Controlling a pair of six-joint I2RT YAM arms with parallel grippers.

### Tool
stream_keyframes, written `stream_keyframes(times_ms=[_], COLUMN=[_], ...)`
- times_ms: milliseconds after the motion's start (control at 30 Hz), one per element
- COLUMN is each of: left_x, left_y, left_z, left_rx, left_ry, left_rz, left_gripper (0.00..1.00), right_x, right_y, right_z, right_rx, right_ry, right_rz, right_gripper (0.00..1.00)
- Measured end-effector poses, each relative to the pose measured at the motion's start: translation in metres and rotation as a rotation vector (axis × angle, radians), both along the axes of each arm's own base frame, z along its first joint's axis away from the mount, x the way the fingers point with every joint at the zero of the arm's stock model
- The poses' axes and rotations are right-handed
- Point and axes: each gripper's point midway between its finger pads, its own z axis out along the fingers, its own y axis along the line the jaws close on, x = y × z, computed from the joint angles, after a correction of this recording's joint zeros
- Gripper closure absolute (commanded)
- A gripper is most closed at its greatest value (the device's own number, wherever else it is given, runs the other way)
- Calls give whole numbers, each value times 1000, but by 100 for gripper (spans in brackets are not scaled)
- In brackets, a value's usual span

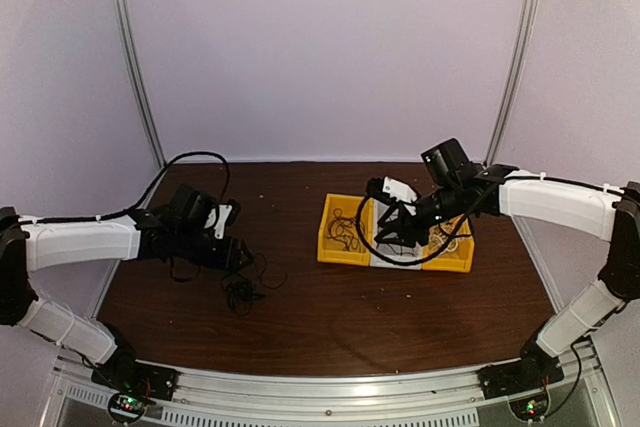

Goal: Untangle the cables

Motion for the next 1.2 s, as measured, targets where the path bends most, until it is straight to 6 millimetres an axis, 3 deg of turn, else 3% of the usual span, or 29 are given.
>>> stream_keyframes(times_ms=[133, 333, 567, 733, 1200], left_x=[-4, -13, -9, -2, 2], left_y=[-3, -13, -42, -49, -35], left_z=[-21, -47, -47, -50, -62], left_rx=[25, 71, 90, 166, 305], left_ry=[69, 141, 127, 99, 111], left_rz=[0, -18, -63, -48, -6], left_gripper=[50, 51, 62, 70, 81], right_x=[-18, -27, -25, -22, -17], right_y=[-4, -15, -17, -15, -17], right_z=[-17, -14, -18, -15, -16], right_rx=[-15, 17, 30, 40, 18], right_ry=[23, -70, -115, -137, -176], right_rz=[17, 5, -5, -3, -7], right_gripper=[56, 57, 56, 56, 56])
